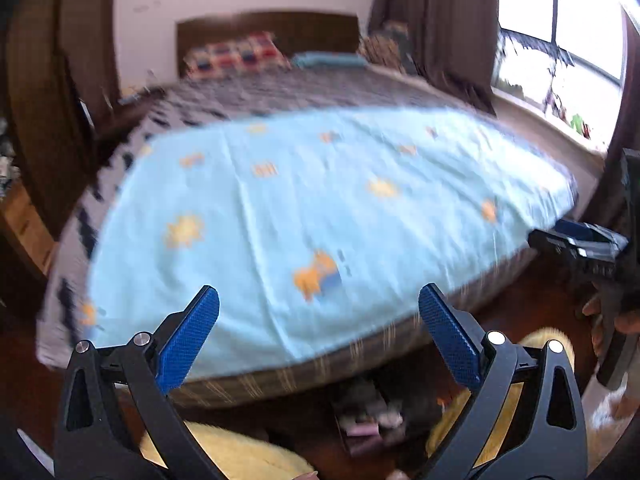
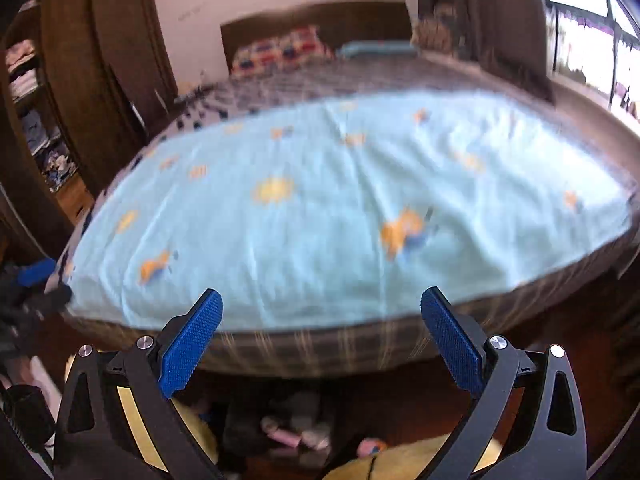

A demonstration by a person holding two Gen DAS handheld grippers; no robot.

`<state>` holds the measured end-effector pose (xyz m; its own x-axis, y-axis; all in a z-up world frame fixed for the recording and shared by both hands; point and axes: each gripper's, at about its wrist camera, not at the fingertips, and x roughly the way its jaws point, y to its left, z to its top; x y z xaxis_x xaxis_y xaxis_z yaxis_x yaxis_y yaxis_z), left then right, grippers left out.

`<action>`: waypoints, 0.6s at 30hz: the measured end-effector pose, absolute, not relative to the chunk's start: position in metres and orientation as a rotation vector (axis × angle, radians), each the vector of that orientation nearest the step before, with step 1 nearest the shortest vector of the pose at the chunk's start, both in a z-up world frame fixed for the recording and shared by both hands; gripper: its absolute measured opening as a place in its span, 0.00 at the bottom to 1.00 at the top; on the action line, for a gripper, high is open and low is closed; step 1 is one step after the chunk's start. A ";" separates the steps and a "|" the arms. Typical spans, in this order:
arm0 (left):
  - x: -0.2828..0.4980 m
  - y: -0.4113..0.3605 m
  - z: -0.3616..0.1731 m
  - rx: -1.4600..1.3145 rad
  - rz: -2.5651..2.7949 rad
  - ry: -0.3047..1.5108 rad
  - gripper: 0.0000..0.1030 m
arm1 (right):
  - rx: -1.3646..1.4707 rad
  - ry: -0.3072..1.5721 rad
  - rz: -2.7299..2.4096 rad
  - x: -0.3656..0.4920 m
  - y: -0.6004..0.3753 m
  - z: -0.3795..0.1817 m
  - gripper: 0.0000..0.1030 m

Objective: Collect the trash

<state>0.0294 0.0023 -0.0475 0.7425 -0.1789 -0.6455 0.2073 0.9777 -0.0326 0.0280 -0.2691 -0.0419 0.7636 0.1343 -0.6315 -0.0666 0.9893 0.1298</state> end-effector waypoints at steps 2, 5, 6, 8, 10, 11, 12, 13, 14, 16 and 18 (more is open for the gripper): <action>0.024 0.006 -0.025 0.042 -0.190 0.639 0.92 | 0.095 0.648 0.097 0.021 -0.268 -0.028 0.97; 0.011 0.006 -0.001 0.064 -0.145 0.553 0.92 | 0.090 0.576 0.076 0.005 -0.266 -0.006 0.97; 0.006 0.006 0.007 0.070 -0.128 0.526 0.92 | 0.086 0.552 0.069 -0.001 -0.265 0.001 0.97; -0.002 0.008 0.018 0.073 -0.112 0.492 0.92 | 0.076 0.507 0.056 -0.011 -0.256 0.014 0.97; -0.011 0.009 0.029 0.062 -0.108 0.462 0.92 | 0.063 0.456 0.039 -0.024 -0.255 0.027 0.97; -0.014 0.010 0.033 0.056 -0.106 0.451 0.92 | 0.056 0.427 0.025 -0.031 -0.255 0.034 0.97; -0.018 0.012 0.038 0.047 -0.101 0.436 0.92 | 0.053 0.411 0.014 -0.034 -0.254 0.037 0.97; -0.022 0.014 0.041 0.038 -0.095 0.422 0.92 | 0.049 0.387 -0.003 -0.040 -0.254 0.042 0.97; -0.023 0.016 0.043 0.029 -0.090 0.413 0.92 | 0.047 0.366 -0.020 -0.045 -0.255 0.047 0.97; -0.028 0.019 0.048 0.004 -0.076 0.395 0.92 | 0.043 0.338 -0.047 -0.052 -0.255 0.054 0.97; -0.031 0.021 0.051 -0.014 -0.062 0.380 0.92 | 0.039 0.316 -0.065 -0.058 -0.256 0.058 0.97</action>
